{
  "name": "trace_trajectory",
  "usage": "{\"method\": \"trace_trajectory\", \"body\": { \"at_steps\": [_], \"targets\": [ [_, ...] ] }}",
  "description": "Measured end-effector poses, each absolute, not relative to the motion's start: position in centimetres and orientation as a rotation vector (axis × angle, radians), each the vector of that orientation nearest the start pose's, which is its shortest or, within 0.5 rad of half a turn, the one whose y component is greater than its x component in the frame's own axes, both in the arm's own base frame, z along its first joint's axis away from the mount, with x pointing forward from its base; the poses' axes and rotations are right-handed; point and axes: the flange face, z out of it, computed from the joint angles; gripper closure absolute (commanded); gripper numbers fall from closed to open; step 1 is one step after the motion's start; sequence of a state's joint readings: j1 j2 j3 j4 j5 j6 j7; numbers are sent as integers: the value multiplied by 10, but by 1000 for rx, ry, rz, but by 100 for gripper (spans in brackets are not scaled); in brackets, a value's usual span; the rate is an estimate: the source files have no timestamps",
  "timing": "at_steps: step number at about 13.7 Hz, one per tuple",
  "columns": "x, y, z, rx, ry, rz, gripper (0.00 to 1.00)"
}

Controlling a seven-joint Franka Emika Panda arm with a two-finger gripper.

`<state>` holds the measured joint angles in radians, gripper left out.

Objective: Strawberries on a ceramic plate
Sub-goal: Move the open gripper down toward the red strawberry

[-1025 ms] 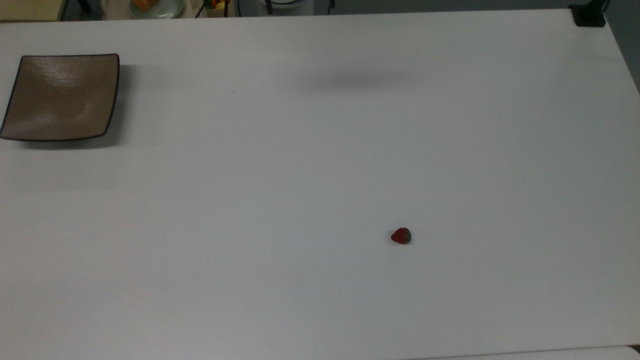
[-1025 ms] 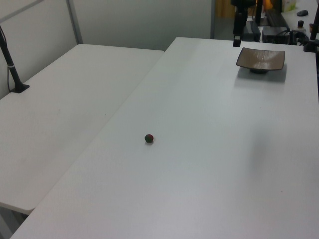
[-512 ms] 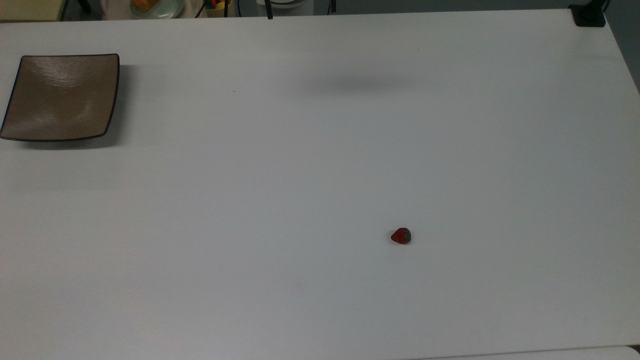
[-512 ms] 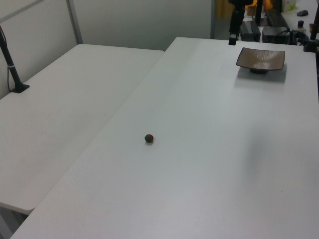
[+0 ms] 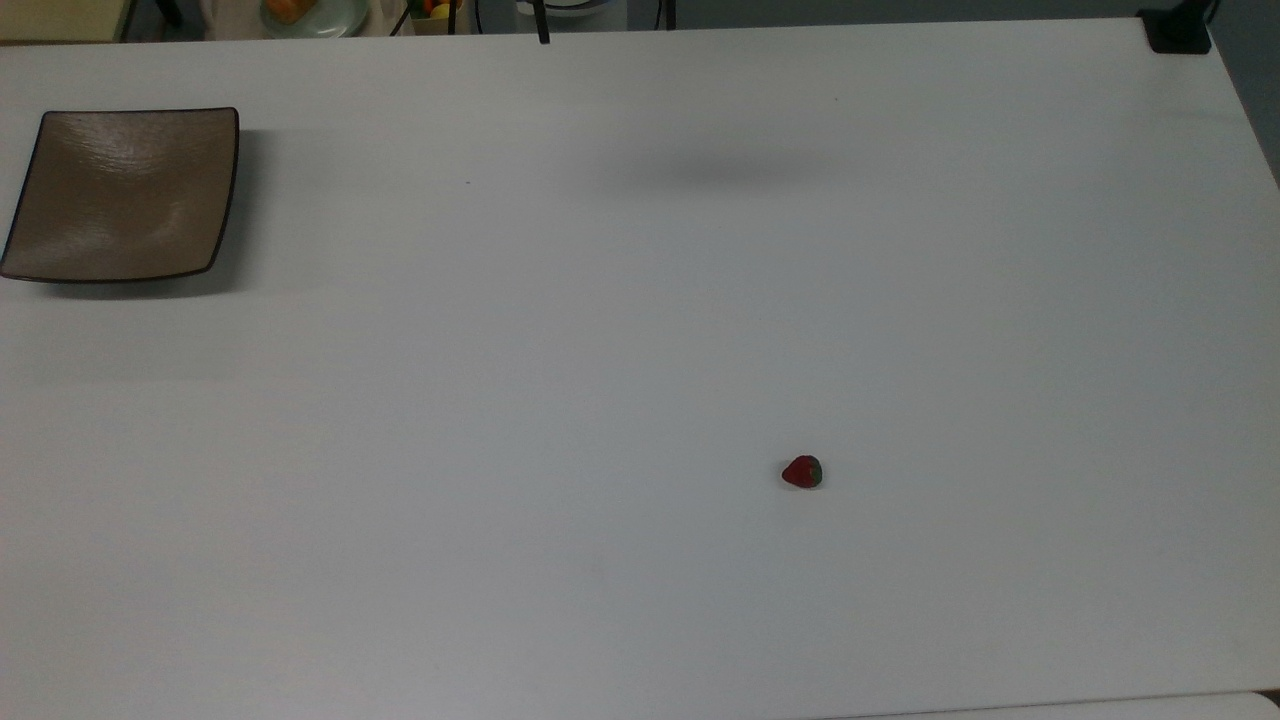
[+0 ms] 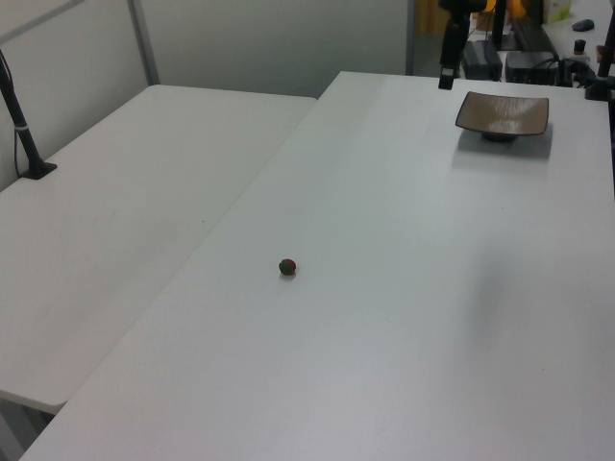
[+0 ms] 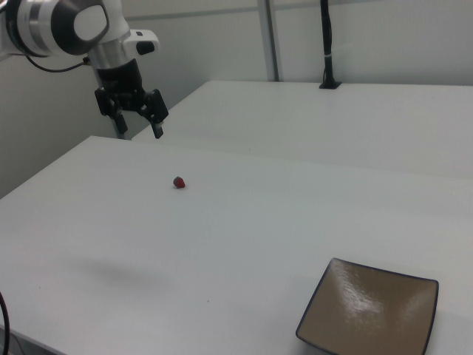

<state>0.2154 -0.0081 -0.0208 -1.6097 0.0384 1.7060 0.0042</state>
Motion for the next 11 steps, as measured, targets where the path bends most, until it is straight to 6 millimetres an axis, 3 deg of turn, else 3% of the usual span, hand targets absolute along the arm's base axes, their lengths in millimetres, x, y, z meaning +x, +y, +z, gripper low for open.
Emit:
{"method": "trace_trajectory", "body": {
  "at_steps": [5,11],
  "targets": [
    [591,156,579,-3047,-367,-278,0],
    [639,189,529,-3023,-398,-359,0]
  ]
}}
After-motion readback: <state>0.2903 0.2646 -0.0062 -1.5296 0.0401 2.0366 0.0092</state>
